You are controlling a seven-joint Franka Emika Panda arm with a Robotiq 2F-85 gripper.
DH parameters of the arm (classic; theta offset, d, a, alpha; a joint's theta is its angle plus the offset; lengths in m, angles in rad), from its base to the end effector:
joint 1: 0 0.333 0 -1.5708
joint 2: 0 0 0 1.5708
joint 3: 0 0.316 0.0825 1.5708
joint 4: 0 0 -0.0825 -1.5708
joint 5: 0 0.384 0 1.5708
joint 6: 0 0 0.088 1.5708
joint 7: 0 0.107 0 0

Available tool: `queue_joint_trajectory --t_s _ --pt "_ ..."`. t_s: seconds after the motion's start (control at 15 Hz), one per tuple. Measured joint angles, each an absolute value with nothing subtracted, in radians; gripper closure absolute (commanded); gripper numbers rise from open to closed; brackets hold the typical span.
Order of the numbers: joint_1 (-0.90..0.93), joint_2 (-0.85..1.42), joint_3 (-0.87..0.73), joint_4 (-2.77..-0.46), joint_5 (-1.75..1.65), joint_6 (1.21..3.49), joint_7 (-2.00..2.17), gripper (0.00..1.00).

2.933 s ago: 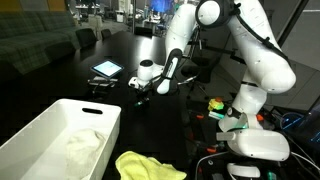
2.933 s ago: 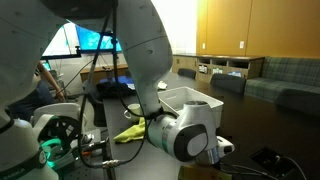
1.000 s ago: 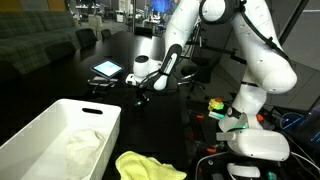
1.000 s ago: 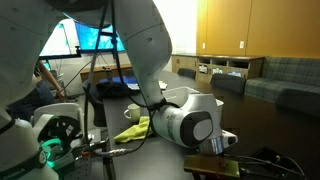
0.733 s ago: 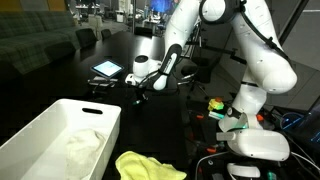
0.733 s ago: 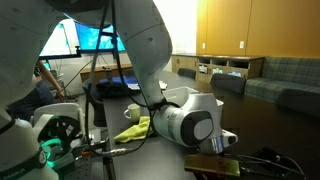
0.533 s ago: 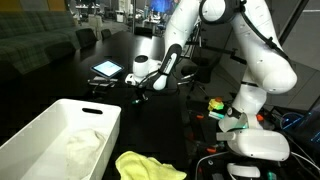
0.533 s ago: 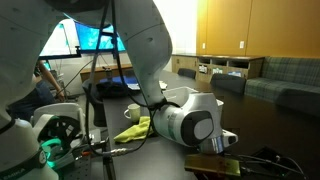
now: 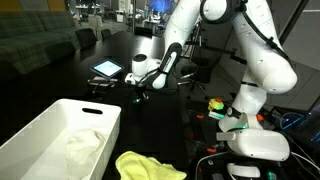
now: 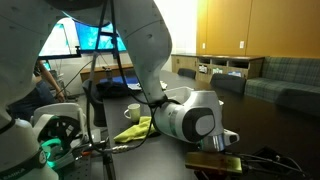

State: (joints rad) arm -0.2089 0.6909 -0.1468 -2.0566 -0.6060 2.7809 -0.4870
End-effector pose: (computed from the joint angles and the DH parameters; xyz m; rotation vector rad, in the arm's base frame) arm 0.5455 -0.1787 0.0957 2.6568 1.0219 -0.1613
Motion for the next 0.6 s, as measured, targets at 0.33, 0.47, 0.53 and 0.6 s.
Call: queue_joint_trajectory --t_s 0.33,0.47,0.53,0.6 --pt "-0.187 0.608 -0.129 -2.074 -0.605 2.667 -0.486 0.88" --pt "-0.159 0.565 -0.124 -2.087 -0.605 2.618 -0.481 0.88" --pt "-0.141 0.544 -0.122 -2.094 -0.605 2.595 -0.474 0.88" --pt "-0.120 0.523 -0.120 -2.101 -0.605 2.573 -0.463 0.88"
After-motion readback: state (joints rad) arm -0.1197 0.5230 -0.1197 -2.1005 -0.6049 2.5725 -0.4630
